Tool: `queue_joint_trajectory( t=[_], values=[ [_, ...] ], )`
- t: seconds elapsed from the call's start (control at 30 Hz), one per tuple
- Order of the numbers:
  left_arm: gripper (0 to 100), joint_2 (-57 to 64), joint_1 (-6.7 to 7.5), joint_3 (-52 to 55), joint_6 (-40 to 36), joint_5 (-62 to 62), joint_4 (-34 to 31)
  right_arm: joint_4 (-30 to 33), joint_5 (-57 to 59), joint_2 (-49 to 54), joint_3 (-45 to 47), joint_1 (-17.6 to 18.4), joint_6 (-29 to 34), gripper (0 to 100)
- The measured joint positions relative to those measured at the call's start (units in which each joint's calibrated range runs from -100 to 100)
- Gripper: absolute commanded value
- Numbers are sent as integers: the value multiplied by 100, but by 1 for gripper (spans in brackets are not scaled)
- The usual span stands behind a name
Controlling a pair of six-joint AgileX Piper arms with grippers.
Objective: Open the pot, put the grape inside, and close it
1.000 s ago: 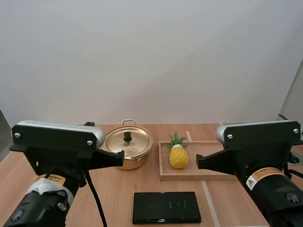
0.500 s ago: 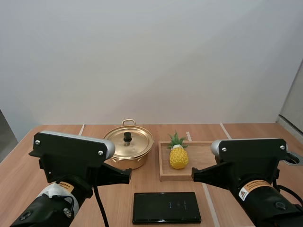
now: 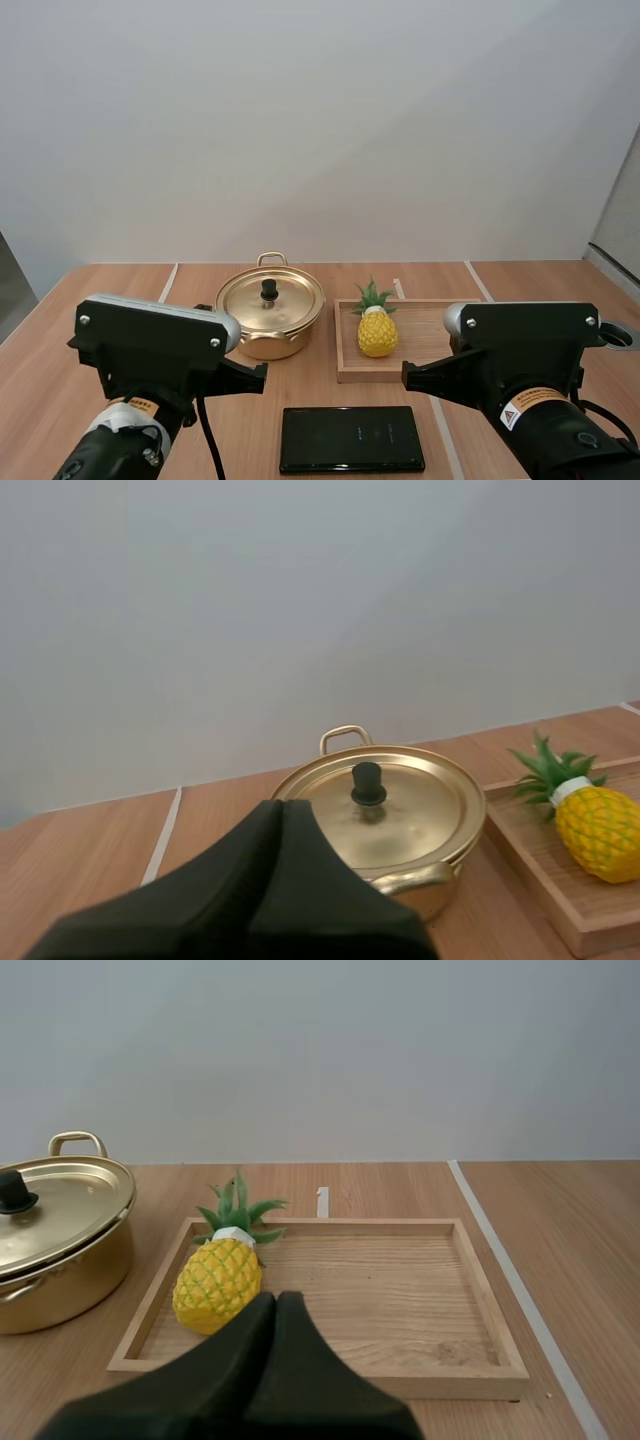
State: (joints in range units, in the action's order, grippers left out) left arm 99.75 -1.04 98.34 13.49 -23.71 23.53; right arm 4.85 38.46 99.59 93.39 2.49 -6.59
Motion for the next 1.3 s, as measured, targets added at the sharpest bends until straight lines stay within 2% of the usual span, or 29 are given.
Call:
queue_joint_trajectory(
  t=[0.37,0.53,0.73,0.93,1.3],
  values=[
    [1,0,0,152,-346,603,0,-11,-121,0,242,0,0,0],
    [1,0,0,152,-422,302,0,0,-361,0,643,-48,0,0],
    [1,0,0,152,-465,15,0,-13,-581,0,642,-65,0,0],
    [1,0,0,152,-525,-778,0,-13,-602,0,642,-65,0,0],
    [1,0,0,152,-564,-815,0,-2,-617,0,642,-65,0,0]
  ],
)
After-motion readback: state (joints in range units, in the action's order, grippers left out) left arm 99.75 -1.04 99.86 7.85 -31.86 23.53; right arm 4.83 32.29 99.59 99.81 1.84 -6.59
